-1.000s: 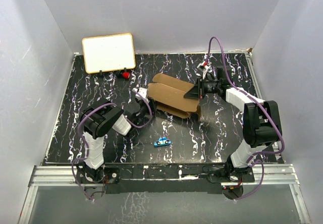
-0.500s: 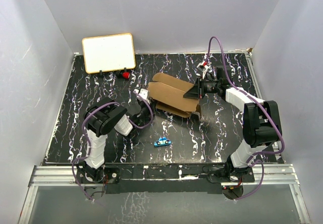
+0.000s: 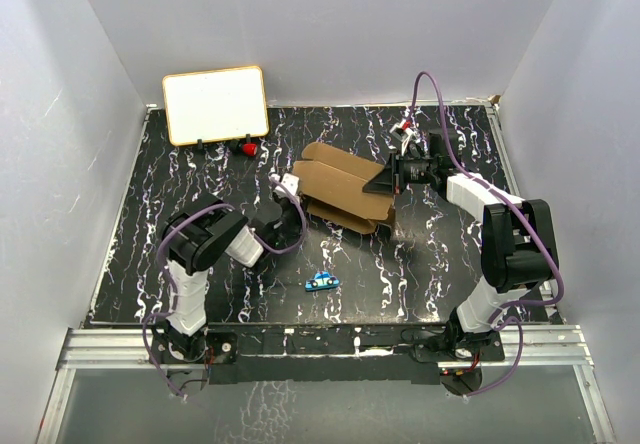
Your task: Fold the paper box
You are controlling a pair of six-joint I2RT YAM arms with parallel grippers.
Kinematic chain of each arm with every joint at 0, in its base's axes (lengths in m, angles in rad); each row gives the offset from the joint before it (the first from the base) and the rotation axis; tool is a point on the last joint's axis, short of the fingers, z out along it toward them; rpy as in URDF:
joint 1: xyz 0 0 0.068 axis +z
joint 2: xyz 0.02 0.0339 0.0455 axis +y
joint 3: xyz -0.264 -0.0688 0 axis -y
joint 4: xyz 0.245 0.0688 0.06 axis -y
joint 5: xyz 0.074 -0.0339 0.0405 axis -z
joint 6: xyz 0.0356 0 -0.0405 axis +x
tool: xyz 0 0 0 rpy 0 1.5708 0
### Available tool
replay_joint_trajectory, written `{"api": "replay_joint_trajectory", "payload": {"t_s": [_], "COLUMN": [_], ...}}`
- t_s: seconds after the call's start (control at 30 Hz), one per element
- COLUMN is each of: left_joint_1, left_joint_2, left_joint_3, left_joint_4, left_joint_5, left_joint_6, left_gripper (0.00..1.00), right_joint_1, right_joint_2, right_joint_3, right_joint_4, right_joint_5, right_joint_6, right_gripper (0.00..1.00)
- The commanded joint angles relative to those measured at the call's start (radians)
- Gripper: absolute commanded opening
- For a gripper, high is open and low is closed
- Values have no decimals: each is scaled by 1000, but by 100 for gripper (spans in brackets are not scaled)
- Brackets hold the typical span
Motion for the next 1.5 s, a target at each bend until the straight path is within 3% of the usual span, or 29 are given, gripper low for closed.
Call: {"api": "replay_joint_trajectory", "payload": {"t_s": [0.0, 0.27, 0.5, 0.63, 0.9, 1.2, 1.37, 1.47], "left_joint_1": [9, -10, -17, -17, -17, -15, -1, 28], "left_joint_2": [-67, -78, -69, -68, -120, -247, -381, -466], "left_joint_3": [26, 58, 56, 36, 0, -86, -128, -115], "left_joint_4": [-157, -263, -263, -228, -227, -244, -393, -563], "left_joint_5": [-113, -151, -166, -155, -152, -98, -77, -4], "left_joint_6": [77, 172, 184, 156, 127, 74, 1, -25], "left_gripper": [0, 0, 1, 17, 32, 63, 79, 81], "right_joint_1": [-6, -6, -7, -7, -13, -29, -32, -34], "right_joint_2": [-16, -14, -11, -11, -15, -23, -25, -29], "right_joint_3": [14, 13, 11, 10, 10, 13, 27, 44], "right_joint_4": [39, 43, 48, 50, 51, 53, 53, 48], "right_joint_5": [-9, -9, -13, -17, -16, -23, -37, -43], "right_joint_6": [-11, -7, -4, -2, -4, -2, -8, -14], "right_gripper": [8, 8, 8, 8, 8, 8, 8, 8]}}
